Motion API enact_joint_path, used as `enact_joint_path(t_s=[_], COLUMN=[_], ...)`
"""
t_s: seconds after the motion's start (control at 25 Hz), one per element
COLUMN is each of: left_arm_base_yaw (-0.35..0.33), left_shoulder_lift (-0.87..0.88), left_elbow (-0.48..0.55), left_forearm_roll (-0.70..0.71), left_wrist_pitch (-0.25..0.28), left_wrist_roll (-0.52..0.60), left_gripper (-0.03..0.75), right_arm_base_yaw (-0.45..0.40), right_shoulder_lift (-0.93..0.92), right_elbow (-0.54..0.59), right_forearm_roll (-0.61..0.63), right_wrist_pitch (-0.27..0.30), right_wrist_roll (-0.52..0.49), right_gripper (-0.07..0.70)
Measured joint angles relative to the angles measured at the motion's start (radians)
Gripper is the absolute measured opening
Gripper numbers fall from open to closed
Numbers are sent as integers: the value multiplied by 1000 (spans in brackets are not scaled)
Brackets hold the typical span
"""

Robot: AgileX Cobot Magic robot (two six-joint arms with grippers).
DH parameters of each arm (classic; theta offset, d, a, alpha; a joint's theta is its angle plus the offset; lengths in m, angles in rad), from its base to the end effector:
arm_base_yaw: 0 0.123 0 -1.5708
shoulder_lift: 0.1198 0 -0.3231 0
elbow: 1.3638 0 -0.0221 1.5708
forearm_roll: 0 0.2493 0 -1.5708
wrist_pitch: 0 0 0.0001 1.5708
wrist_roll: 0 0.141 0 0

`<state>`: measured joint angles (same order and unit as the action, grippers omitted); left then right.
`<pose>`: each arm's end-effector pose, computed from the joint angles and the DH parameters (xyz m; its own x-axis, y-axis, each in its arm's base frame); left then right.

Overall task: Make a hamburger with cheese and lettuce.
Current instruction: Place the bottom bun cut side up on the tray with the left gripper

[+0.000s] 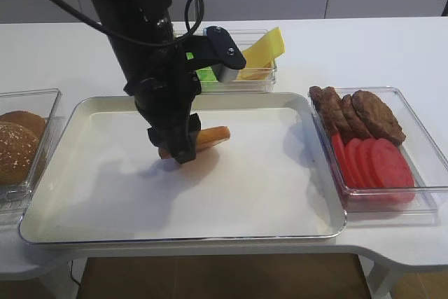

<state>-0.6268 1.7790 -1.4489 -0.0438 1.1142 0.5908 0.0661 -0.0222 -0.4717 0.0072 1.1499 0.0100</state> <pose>0.3055 -0.2281 0.2527 -0.3450 0.9172 -0.1995 0.9267 0.3666 0.0826 -0.0066 0.0005 0.2338 -0.5383 -0.0227 -0.8424 -0.0646 0.9978 0.0144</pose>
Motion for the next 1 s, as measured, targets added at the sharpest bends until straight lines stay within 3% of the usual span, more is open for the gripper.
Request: enact_joint_path(t_s=[0.52,0.76,1.0], left_arm_base_yaw=[0,0,46], left_shoulder_lift=[0,0,0], left_elbow=[0,0,-10], left_forearm_roll=[-52,-52,-21], left_wrist_pitch=[24,38,100], left_wrist_roll=[-9,-130,-293], left_gripper=[372,372,372], right_arm_base_yaw=[0,0,2], right_shoulder_lift=[0,0,0], right_elbow=[0,0,0], right_forearm_roll=[0,0,0], right_wrist_pitch=[0,0,0], right_wrist_roll=[0,0,0], right_gripper=[440,440,440])
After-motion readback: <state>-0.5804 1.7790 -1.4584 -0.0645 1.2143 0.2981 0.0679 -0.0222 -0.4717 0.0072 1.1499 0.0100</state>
